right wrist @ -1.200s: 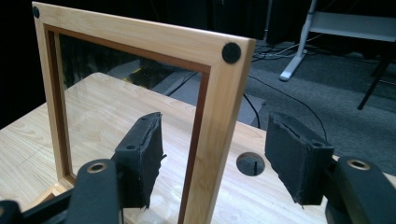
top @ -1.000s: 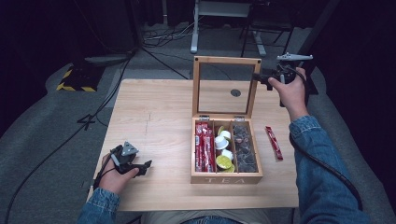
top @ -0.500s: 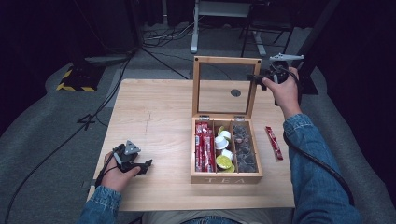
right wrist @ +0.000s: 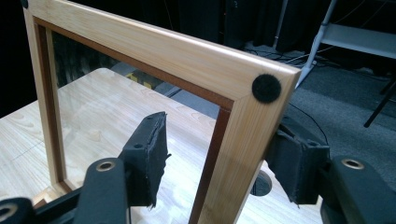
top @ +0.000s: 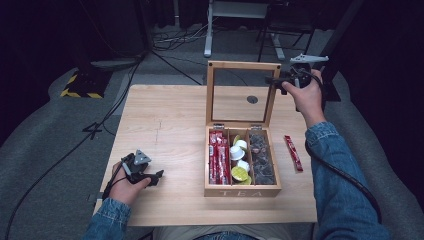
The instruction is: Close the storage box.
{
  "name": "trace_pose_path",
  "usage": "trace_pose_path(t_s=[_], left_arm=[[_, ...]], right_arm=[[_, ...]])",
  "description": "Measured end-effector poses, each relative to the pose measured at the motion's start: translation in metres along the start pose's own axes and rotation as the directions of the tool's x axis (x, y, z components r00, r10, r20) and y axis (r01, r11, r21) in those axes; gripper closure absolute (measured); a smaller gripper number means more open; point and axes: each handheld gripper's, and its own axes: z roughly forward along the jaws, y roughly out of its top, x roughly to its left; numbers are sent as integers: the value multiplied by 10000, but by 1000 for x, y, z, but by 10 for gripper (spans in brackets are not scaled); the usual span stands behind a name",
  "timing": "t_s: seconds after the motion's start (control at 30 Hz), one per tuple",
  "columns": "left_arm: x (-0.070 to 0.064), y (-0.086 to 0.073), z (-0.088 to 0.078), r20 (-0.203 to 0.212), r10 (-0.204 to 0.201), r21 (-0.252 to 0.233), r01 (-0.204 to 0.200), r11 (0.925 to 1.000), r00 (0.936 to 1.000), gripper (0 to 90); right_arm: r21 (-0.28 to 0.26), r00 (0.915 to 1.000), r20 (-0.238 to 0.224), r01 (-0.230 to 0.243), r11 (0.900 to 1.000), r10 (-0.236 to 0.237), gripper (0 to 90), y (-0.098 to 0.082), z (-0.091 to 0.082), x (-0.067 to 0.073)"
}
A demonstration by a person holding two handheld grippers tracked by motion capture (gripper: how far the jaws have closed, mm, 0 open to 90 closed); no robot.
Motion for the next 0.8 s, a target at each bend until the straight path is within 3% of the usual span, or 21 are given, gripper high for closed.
trace_pose_path(t_s=[0.5, 0.8], left_arm=[[-3, 2, 0, -2, -4, -4, 4, 10000, 10000, 258], [-2, 4, 3, 112, 46, -2, -46, 10000, 9999, 258]], right_arm=[[-230, 9972, -241, 703, 9973, -709, 431, 0, -39, 20], [-344, 9969, -411, 652, 9973, -666, 458, -6, -58, 31]])
